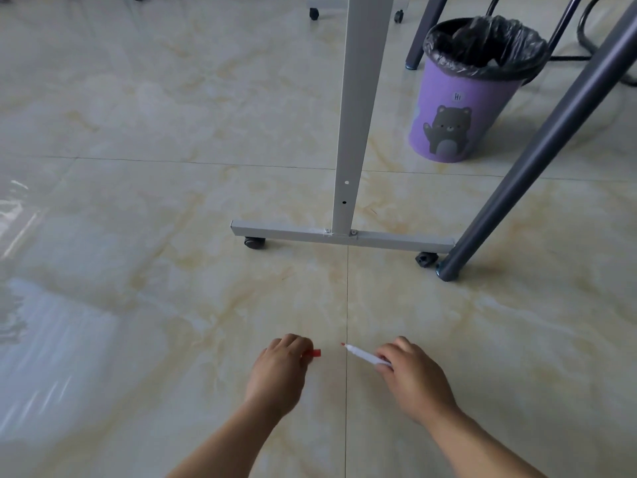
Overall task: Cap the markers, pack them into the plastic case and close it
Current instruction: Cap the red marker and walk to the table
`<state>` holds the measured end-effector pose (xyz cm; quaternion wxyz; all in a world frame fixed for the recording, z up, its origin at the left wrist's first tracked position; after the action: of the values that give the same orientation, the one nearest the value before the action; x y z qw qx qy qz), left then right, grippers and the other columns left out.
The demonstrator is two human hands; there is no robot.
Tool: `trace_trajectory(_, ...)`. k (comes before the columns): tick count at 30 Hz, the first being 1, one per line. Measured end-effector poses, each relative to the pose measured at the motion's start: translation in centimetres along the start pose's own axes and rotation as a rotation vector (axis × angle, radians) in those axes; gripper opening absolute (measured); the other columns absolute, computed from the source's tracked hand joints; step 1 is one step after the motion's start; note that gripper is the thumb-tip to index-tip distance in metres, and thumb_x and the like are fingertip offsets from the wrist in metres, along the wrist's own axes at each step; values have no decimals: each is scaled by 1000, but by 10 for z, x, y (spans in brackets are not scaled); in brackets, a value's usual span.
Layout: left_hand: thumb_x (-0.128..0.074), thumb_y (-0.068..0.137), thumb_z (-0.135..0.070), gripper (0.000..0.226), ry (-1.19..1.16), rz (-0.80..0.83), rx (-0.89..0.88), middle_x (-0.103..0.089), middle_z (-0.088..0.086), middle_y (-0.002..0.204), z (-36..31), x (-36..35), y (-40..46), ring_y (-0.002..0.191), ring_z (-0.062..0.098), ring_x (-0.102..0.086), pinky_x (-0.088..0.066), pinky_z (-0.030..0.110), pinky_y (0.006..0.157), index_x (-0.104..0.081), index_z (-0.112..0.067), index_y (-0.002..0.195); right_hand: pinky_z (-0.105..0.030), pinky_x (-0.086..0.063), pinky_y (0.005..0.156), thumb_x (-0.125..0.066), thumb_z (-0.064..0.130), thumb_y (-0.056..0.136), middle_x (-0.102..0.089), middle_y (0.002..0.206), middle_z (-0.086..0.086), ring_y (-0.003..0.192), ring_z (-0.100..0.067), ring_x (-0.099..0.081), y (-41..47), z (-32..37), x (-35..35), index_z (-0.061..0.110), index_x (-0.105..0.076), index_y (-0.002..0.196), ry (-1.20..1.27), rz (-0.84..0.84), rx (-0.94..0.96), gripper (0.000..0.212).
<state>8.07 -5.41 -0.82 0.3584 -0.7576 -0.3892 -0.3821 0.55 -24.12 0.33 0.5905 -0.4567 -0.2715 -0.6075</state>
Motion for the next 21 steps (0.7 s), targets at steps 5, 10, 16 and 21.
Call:
trace_trajectory(5, -46, 95, -31, 16, -42, -36, -9, -61, -14, 110, -48, 73, -36, 96, 14, -53, -44, 26, 75, -58, -29, 106, -35, -45, 54, -63, 25, 86, -53, 86, 4, 70, -18, -54, -37, 47, 76, 22, -62, 87, 69, -11, 31, 3)
trace_trajectory(10, -46, 95, -30, 15, -41, -35, -47, -61, -15, 109, -105, 149, -76, 93, 14, -53, -44, 26, 71, -58, -29, 104, -23, -37, 52, -62, 25, 87, -49, 84, 10, 69, -13, -50, -73, 90, 159, 24, -62, 90, 98, -12, 36, 3)
trace_trajectory(16, -47, 94, -31, 16, -23, -66, -127, -62, -15, 110, -163, 223, -97, 93, 15, -55, -47, 28, 73, -58, -29, 106, -26, -38, 52, -65, 24, 85, -48, 83, 12, 69, -11, -49, -96, 119, 238, 26, -60, 87, 76, -34, 61, 5)
trace_trajectory(21, -47, 94, -31, 17, -4, -60, -215, -61, -16, 109, -201, 259, -106, 96, 15, -54, -44, 26, 74, -58, -30, 107, -27, -43, 53, -67, 24, 84, -54, 85, 9, 72, -13, -51, -110, 132, 283, 26, -61, 86, 41, -37, 72, 7)
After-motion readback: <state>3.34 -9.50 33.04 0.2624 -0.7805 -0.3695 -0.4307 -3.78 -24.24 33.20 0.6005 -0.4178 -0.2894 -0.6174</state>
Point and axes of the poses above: each hand's wrist, its own y-axis towards the middle knuckle, its own x-axis out of the back of the hand, z = x × y, the point moved 10 cm from there along y, towards the middle knuckle
